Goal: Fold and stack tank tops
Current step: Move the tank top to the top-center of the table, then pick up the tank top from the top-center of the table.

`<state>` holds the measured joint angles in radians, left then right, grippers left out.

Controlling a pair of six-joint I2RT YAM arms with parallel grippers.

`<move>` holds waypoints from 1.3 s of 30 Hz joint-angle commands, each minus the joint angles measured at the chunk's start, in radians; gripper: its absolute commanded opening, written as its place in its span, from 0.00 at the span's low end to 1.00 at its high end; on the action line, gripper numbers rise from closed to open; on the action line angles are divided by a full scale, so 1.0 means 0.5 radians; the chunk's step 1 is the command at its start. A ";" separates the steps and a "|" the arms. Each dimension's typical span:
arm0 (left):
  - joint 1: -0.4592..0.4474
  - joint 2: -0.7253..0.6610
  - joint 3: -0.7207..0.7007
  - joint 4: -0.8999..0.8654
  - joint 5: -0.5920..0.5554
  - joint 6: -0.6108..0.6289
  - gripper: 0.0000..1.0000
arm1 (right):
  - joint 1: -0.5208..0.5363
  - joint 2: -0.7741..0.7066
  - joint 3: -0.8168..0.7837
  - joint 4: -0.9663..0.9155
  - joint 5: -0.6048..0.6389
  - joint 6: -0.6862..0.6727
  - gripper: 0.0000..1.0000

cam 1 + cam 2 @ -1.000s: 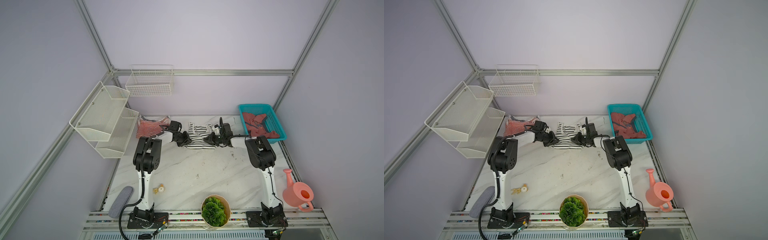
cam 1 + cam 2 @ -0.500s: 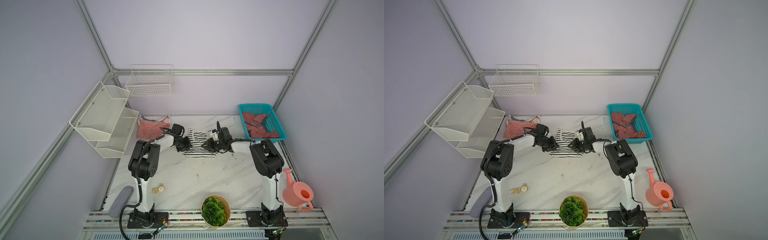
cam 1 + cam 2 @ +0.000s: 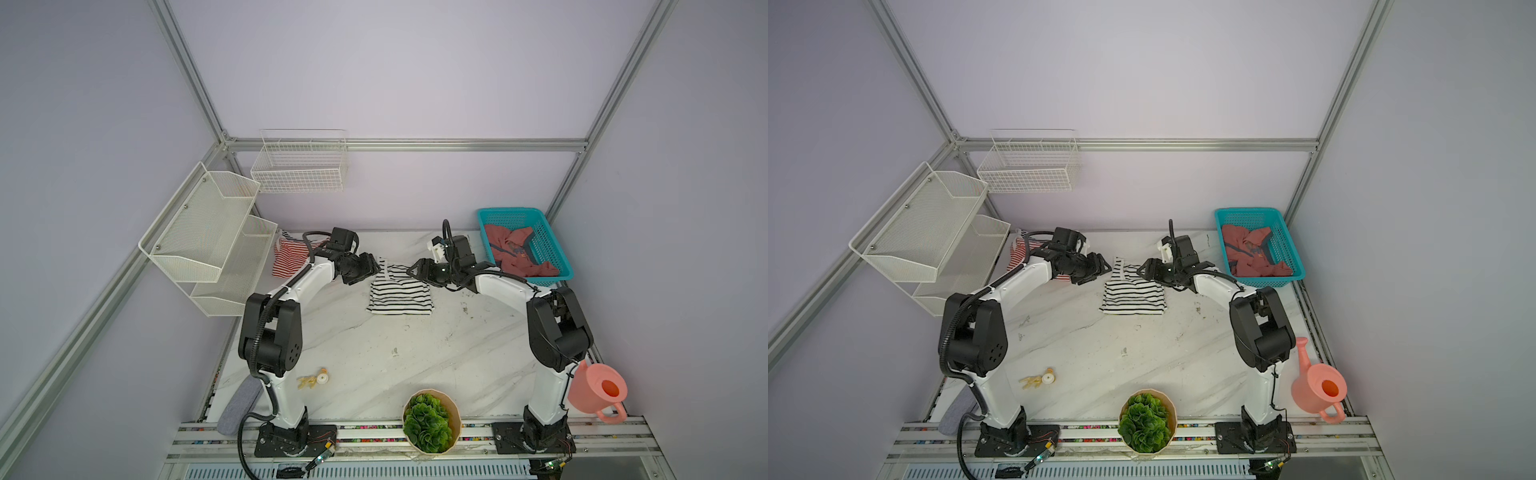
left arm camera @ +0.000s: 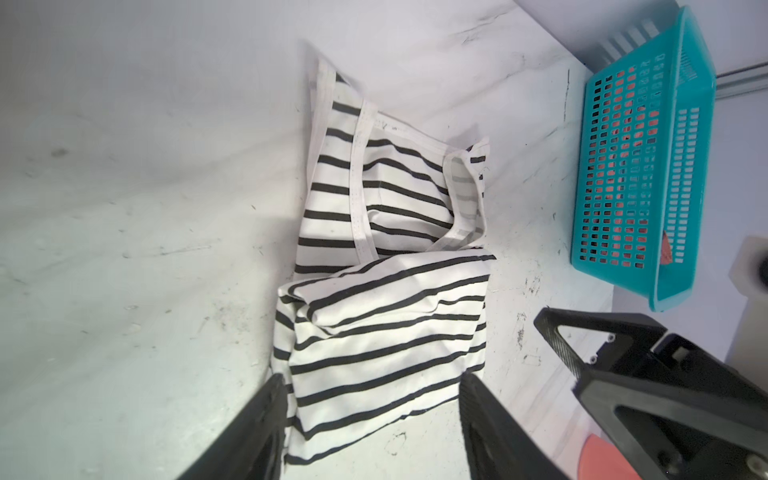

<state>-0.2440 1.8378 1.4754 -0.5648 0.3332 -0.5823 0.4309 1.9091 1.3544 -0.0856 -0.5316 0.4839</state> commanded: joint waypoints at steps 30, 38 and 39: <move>-0.072 0.476 -0.213 0.515 0.188 0.202 0.74 | -0.096 0.390 -0.085 -0.163 0.009 -0.293 0.72; -0.141 0.679 -0.037 0.359 0.133 0.207 0.74 | -0.090 0.502 -0.081 -0.008 -0.109 -0.186 0.69; -0.146 0.699 -0.028 0.346 0.119 0.204 0.73 | -0.086 0.520 -0.075 0.005 -0.118 -0.177 0.69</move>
<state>-0.3016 2.1139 1.4429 -0.2756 0.4313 -0.4862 0.3813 2.0949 1.3357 -0.0406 -0.5842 0.3664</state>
